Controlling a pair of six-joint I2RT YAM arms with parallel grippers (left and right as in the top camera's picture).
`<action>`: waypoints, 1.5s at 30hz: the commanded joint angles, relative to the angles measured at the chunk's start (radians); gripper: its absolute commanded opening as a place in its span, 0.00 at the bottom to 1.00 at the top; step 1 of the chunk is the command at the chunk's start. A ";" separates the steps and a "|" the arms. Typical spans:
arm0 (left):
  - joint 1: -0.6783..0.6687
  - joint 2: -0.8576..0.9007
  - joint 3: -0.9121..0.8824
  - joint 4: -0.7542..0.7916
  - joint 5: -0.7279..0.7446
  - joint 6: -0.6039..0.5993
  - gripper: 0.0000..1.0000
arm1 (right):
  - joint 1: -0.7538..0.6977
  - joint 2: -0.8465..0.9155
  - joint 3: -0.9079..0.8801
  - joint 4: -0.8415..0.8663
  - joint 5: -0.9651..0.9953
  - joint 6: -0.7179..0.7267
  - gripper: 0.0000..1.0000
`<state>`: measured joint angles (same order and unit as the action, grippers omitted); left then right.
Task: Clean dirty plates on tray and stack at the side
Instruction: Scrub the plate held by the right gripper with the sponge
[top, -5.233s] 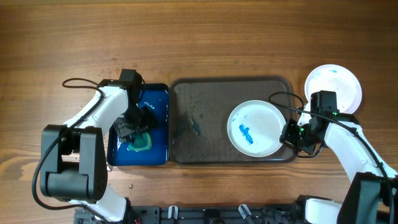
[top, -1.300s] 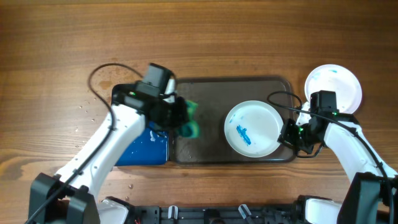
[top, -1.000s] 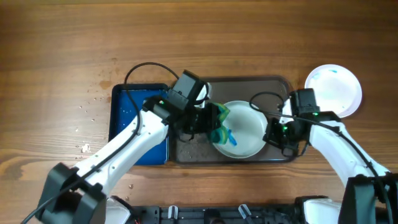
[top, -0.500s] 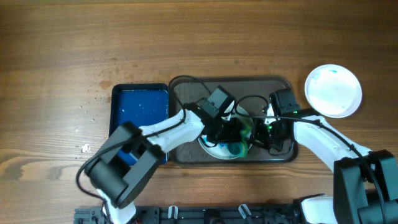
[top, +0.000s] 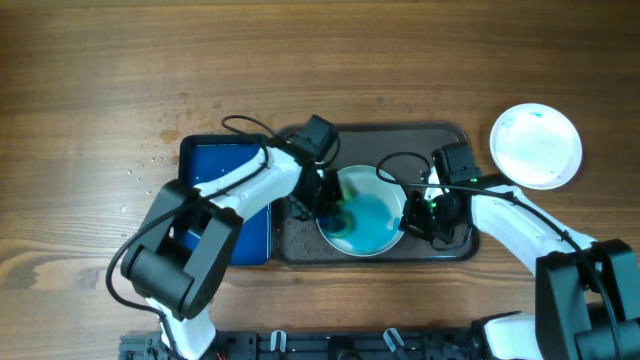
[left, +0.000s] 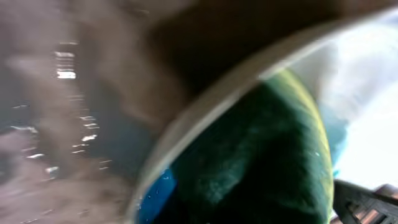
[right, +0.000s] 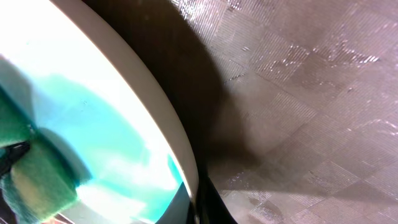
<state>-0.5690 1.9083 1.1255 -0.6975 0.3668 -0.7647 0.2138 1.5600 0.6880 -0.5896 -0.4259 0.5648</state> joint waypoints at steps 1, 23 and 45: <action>0.015 0.086 -0.065 -0.048 -0.320 0.001 0.04 | 0.006 0.020 0.006 -0.006 -0.001 0.010 0.04; 0.009 0.086 -0.065 0.366 -0.029 -0.101 0.04 | 0.006 0.020 0.006 -0.053 -0.002 -0.014 0.04; -0.030 0.086 -0.065 -0.077 0.093 0.261 0.04 | 0.006 0.020 0.006 -0.068 -0.002 -0.039 0.04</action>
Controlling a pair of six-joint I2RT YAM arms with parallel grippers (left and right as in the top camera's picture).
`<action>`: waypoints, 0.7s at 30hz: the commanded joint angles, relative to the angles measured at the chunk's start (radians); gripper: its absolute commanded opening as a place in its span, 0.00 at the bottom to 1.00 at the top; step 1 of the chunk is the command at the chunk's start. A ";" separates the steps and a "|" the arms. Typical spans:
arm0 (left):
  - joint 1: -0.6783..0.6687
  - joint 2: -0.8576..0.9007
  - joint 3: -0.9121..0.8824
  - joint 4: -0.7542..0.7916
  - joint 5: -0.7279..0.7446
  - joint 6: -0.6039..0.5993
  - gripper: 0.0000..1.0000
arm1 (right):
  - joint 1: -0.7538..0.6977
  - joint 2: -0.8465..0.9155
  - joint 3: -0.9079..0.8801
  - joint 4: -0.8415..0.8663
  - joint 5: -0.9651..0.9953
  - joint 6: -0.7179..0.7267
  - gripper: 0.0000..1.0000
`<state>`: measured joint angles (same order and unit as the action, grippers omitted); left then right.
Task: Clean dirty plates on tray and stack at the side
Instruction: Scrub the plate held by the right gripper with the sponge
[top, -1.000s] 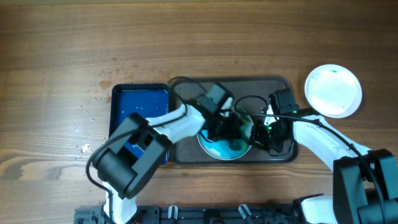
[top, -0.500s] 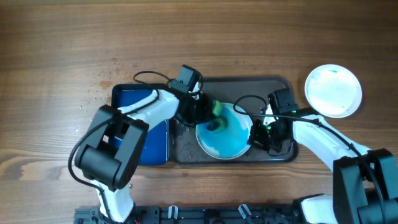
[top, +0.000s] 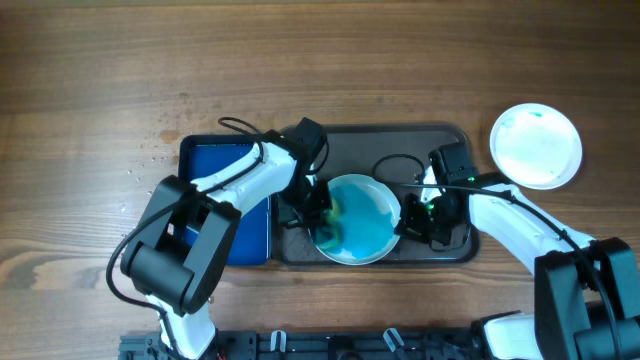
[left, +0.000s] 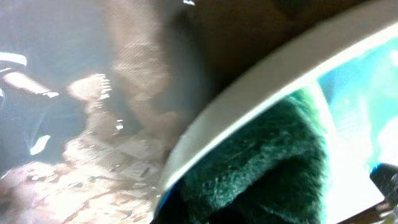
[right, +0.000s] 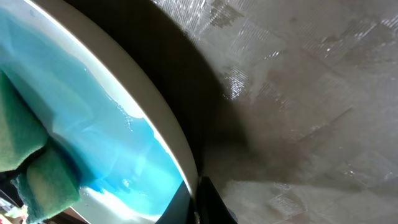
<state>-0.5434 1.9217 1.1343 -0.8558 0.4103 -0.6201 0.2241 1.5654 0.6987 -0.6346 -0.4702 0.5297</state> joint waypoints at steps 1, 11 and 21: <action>-0.069 0.073 -0.074 0.122 0.098 0.115 0.04 | -0.005 0.015 -0.004 -0.028 0.042 -0.004 0.04; -0.180 0.073 -0.074 0.504 0.165 -0.097 0.04 | -0.005 0.015 -0.004 -0.040 0.042 -0.006 0.04; -0.065 0.073 -0.074 0.588 -0.226 -0.174 0.04 | -0.005 0.015 -0.004 -0.040 0.042 -0.015 0.04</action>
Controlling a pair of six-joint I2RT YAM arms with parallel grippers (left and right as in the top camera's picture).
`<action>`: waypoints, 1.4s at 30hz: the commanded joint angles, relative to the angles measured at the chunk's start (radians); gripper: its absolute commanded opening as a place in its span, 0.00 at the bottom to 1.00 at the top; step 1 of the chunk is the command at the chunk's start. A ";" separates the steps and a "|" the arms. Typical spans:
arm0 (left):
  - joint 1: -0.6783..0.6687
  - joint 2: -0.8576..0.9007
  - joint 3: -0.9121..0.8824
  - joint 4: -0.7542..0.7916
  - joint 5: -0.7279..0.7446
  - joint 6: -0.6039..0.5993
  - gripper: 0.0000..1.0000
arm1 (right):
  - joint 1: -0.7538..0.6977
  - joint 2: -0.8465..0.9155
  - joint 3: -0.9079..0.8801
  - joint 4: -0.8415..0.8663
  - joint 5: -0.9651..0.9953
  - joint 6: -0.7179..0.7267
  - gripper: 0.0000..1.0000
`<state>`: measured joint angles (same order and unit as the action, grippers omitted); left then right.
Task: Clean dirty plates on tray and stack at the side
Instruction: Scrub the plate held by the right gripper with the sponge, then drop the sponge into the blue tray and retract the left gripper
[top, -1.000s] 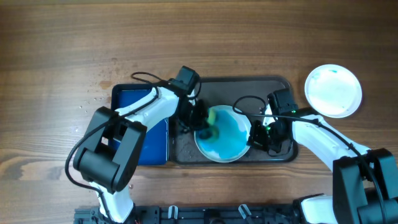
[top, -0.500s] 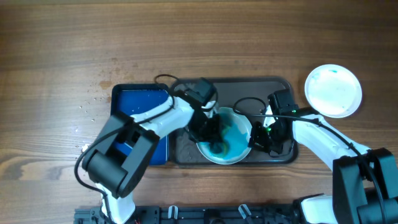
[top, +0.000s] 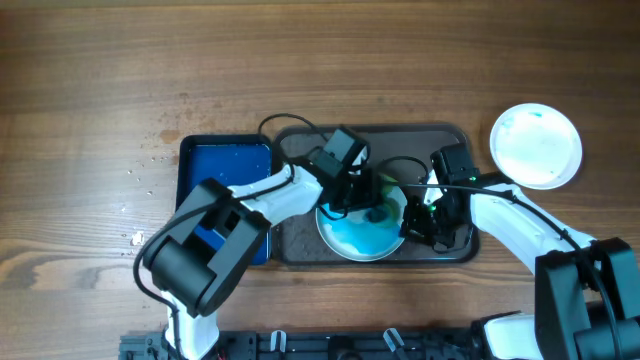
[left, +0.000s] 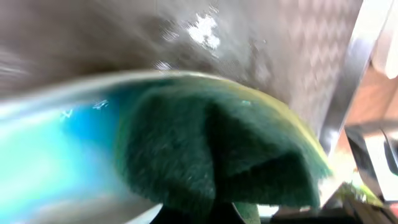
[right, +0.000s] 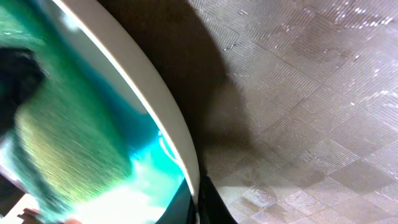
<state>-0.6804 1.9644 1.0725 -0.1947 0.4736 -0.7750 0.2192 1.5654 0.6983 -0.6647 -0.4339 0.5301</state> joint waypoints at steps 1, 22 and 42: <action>0.092 0.030 -0.012 -0.139 -0.333 -0.019 0.04 | 0.000 0.015 -0.004 -0.010 0.006 -0.021 0.04; 0.108 -0.295 0.088 -0.609 -0.329 0.159 0.04 | 0.000 0.015 -0.004 0.003 0.006 -0.034 0.04; 0.616 -0.280 0.083 -0.815 -0.500 0.255 0.04 | 0.000 0.015 -0.004 0.024 0.006 -0.052 0.04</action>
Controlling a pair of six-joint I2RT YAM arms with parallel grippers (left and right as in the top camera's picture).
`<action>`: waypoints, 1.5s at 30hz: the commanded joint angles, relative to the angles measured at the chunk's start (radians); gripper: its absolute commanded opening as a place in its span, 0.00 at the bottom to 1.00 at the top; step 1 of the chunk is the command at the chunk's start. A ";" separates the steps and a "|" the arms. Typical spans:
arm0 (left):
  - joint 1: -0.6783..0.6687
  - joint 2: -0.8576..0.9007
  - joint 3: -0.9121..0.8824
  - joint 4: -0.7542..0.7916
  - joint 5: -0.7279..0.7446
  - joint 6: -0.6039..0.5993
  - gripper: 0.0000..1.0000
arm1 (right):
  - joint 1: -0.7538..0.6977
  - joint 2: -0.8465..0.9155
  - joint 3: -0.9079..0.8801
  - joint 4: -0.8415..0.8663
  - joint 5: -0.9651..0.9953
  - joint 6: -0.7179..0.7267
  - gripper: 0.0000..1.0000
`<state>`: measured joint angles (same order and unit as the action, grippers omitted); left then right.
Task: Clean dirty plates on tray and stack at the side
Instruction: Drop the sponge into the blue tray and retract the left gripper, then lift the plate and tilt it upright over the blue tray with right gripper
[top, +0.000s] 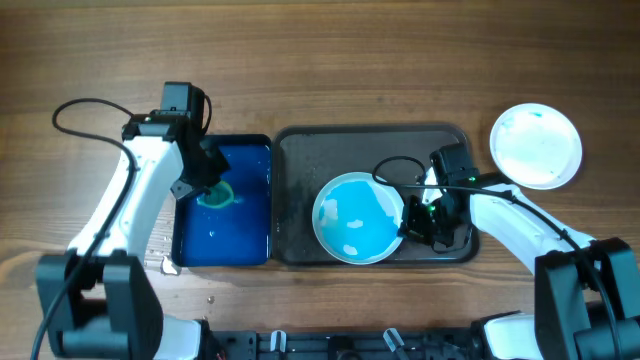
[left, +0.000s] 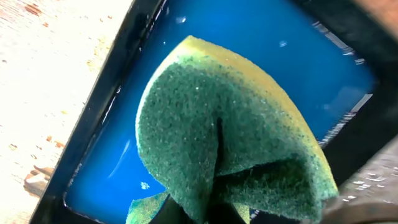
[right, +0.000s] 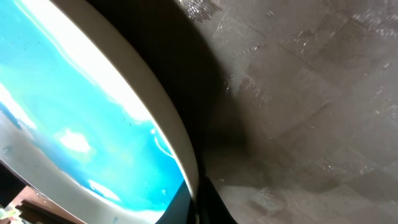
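Note:
A white plate (top: 356, 218) smeared with blue liquid lies in the dark tray (top: 300, 160). My right gripper (top: 408, 222) is shut on its right rim, and the plate (right: 93, 118) fills the left of the right wrist view. My left gripper (top: 205, 180) is shut on a folded green sponge (top: 215, 193) over the blue basin (top: 245, 215). The left wrist view shows the sponge (left: 230, 137) above the blue water of the basin (left: 106, 180). A second white plate (top: 536, 145) lies on the wood at the right.
The wooden table (top: 330, 60) carries water drops to the left of the basin. Cables loop from both arms above the tray and the basin.
My left gripper has gone with the sponge from the plate in the tray to over the blue basin at the left. The right gripper still holds the plate's rim.
The left gripper held the sponge on the plate's left side, then on its lower left, then on its upper right part, while the right gripper kept the rim. The plate shifted slightly in the tray. Now the sponge is over the basin.

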<state>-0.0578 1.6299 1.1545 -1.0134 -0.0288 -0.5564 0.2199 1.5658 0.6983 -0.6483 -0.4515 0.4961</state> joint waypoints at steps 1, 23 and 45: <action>-0.011 0.074 -0.005 0.015 0.002 0.036 0.04 | 0.000 0.014 -0.004 0.008 0.024 -0.018 0.04; 0.003 -0.452 0.210 -0.229 -0.077 0.032 1.00 | 0.000 -0.006 0.076 -0.023 0.024 -0.182 0.05; 0.304 -0.482 0.210 -0.284 -0.096 0.025 1.00 | 0.241 0.284 1.101 -0.729 0.363 -0.258 0.05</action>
<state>0.2264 1.1538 1.3659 -1.2991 -0.1081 -0.5282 0.4141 1.7195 1.6608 -1.3411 -0.1192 0.2302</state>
